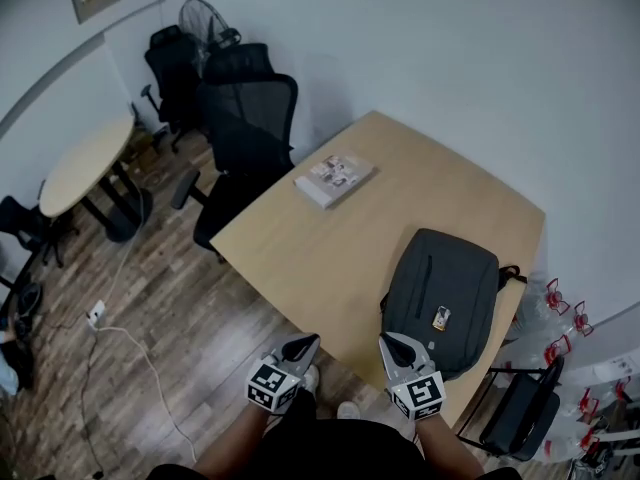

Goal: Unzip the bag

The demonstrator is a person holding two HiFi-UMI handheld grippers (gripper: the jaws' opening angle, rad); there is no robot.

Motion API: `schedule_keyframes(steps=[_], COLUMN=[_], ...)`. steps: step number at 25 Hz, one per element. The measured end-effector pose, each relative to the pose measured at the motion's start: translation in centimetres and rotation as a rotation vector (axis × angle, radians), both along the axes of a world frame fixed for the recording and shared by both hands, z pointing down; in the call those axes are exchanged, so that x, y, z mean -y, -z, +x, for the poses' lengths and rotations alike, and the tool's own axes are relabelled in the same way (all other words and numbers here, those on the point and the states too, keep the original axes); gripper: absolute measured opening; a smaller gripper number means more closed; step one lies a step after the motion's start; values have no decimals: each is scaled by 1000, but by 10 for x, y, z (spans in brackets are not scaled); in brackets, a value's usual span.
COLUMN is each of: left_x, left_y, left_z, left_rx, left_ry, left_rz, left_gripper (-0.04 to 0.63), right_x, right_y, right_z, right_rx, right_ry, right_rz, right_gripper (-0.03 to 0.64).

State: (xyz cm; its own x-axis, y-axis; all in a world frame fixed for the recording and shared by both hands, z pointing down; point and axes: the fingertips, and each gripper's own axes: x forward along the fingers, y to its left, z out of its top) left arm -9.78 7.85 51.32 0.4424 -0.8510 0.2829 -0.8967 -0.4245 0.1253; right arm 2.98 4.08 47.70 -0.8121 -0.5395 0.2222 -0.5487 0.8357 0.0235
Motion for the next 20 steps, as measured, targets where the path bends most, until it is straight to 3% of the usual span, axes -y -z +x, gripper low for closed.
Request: schedule_keyframes(steps=[8,20], left_x=[59,100], left_y=[-6,-40], left_z=[-10,34], left_rx=[13,40], left_ry=[-146,-457], left_rz=[-22,-82], left_gripper=[18,18], right_x=[36,47], right_y=[-7,-37], right_z=[-8,20], right_rx=[-19,-61], right_ry=[-128,-383], right_rz=[-17,-99], right_gripper=[3,3])
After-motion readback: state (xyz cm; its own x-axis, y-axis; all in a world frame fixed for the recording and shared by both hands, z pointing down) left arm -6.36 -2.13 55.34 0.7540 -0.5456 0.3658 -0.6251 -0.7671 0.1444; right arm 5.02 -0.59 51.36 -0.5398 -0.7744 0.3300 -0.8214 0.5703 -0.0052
